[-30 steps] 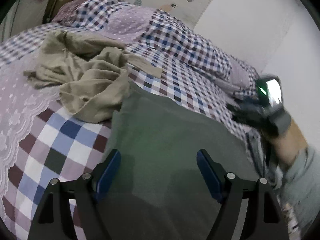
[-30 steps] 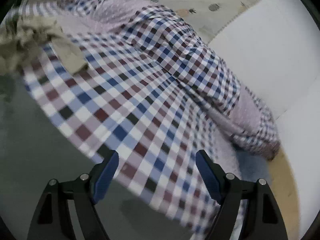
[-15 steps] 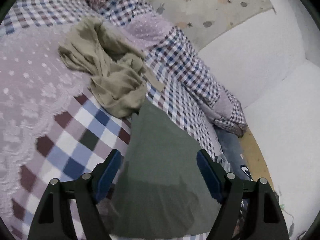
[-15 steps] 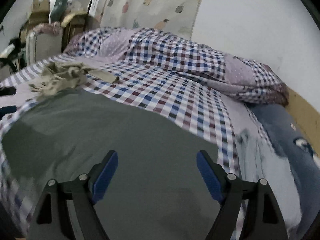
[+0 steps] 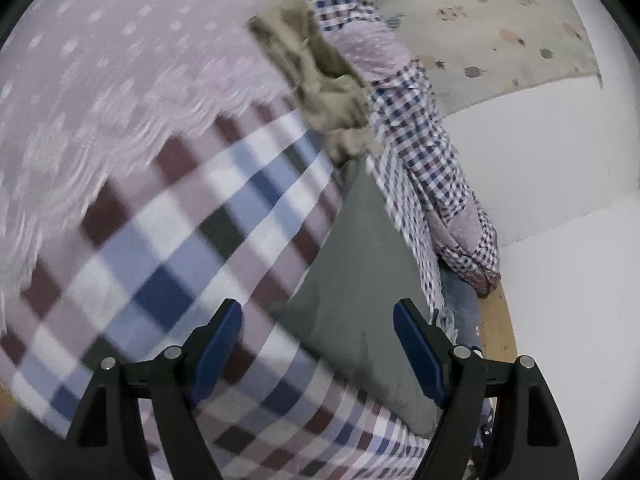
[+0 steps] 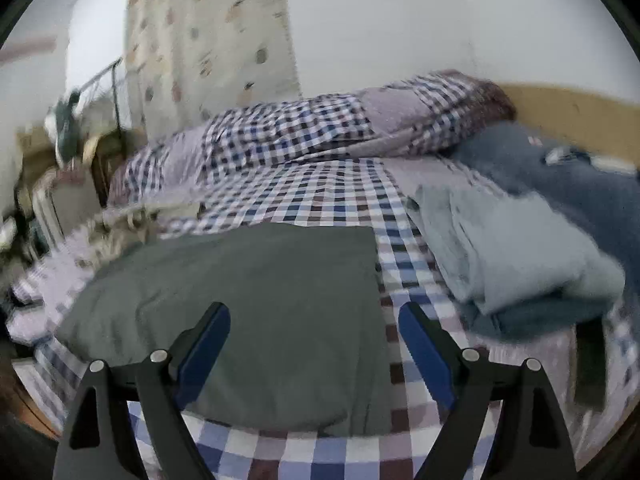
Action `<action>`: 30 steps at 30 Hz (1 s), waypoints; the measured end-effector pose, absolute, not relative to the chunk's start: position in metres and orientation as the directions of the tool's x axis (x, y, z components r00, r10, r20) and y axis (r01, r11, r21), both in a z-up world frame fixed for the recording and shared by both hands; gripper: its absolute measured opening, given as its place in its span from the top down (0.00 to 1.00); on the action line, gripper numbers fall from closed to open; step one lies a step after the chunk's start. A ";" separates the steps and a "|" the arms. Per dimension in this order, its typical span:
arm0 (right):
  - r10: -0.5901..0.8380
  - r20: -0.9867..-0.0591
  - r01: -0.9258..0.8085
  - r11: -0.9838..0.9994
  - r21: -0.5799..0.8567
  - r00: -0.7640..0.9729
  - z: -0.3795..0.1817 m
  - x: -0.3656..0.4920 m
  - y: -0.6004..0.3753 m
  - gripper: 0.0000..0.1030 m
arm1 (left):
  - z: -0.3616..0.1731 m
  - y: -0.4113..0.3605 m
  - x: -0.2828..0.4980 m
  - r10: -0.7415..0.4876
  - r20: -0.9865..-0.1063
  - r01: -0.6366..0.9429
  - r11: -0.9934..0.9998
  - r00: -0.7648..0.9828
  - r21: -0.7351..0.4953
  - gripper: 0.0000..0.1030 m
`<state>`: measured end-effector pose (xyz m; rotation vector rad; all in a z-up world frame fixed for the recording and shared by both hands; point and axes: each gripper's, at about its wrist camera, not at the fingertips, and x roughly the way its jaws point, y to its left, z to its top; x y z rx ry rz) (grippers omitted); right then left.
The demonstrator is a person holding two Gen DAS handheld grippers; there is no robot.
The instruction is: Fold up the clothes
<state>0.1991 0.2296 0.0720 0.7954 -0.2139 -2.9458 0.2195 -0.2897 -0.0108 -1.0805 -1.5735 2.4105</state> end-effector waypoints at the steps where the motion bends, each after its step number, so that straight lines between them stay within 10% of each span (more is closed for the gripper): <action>1: -0.130 -0.497 0.036 -0.980 0.196 -0.858 0.071 0.201 0.237 0.13 | -0.012 -0.289 0.221 0.414 -0.508 0.304 -0.465 -0.756 -0.831 0.21; 14: -0.352 -0.472 -0.132 -0.674 0.727 -0.808 0.026 0.210 0.335 0.13 | -0.011 -0.287 0.208 0.460 -0.461 0.240 -0.460 -0.759 -0.854 0.21; 30: -0.497 -0.485 -0.221 -0.498 0.838 -0.719 -0.023 0.188 0.337 0.13 | -0.013 -0.278 0.187 0.488 -0.440 0.224 -0.438 -0.754 -0.871 0.21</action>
